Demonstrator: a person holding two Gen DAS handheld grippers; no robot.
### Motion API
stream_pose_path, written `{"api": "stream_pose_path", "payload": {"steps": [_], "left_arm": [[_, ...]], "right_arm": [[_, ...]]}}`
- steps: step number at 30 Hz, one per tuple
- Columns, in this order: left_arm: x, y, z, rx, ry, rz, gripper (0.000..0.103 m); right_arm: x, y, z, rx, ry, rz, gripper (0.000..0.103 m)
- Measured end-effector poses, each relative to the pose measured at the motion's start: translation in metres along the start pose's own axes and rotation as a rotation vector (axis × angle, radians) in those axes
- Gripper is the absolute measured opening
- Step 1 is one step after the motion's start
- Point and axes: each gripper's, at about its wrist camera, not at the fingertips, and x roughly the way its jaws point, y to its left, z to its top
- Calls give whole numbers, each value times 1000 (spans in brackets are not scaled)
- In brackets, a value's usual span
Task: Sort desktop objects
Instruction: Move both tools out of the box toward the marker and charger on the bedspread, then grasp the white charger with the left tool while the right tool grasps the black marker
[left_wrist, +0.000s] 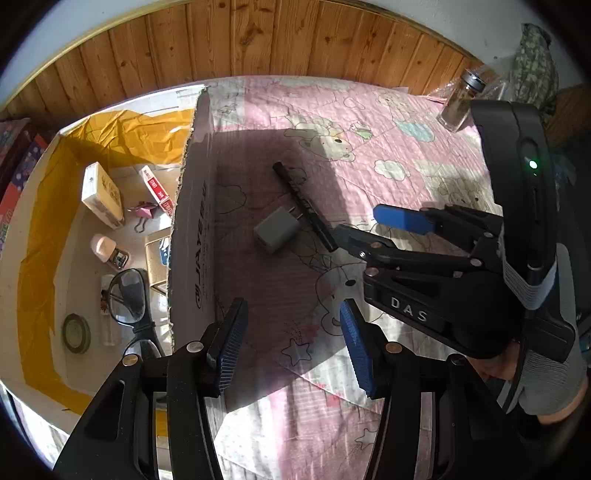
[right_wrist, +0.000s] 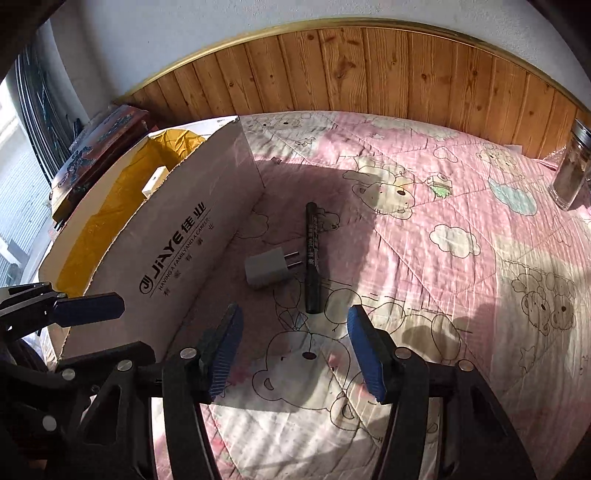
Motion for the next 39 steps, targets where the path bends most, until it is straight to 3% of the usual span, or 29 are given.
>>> {"api": "stream_pose_path", "payload": {"steps": [3, 8, 9, 10, 11, 14, 16, 20, 25, 26, 27, 28, 31, 32, 35, 36, 37, 39], "left_arm": [[10, -6, 8, 30, 0, 9, 54], [23, -15, 23, 90, -2, 76, 54], [24, -16, 27, 94, -1, 81, 54], [23, -16, 31, 96, -4, 78, 54], [21, -18, 34, 103, -14, 69, 54], [18, -33, 41, 172, -46, 62, 55], [31, -41, 44, 214, -20, 54, 55], [78, -30, 53, 127, 70, 104, 55], [115, -1, 62, 6, 91, 156, 56], [120, 4, 63, -15, 103, 121, 55], [126, 8, 61, -45, 130, 77, 51], [129, 10, 59, -55, 130, 83, 42], [125, -3, 53, 34, 93, 103, 15], [124, -3, 52, 30, 93, 89, 13], [119, 5, 51, -29, 90, 103, 15], [117, 9, 53, -60, 93, 100, 26], [115, 12, 54, -87, 91, 91, 45], [109, 19, 58, -143, 62, 59, 51]], "right_arm": [[32, -3, 17, -56, 43, -27, 40], [85, -8, 31, -112, 140, -1, 33], [94, -12, 31, -111, 161, -5, 25], [97, -16, 31, -104, 156, -4, 16], [96, -22, 31, -87, 154, 6, 14], [86, -43, 26, -49, 174, -13, 14], [77, -59, 15, -55, 196, -39, 14], [51, -84, -13, -63, 240, -84, 14], [42, -91, -32, 8, 256, -23, 15], [44, -90, -33, 6, 255, -24, 15], [45, -88, -32, 5, 243, -25, 15], [45, -88, -32, 10, 236, -23, 16], [46, -86, -33, 5, 217, -18, 17], [46, -85, -34, -1, 212, -17, 17], [44, -85, -37, 5, 209, -8, 17], [44, -86, -38, 15, 207, -3, 17], [43, -87, -39, 28, 206, 5, 18], [42, -88, -40, 45, 205, 25, 24]]}}
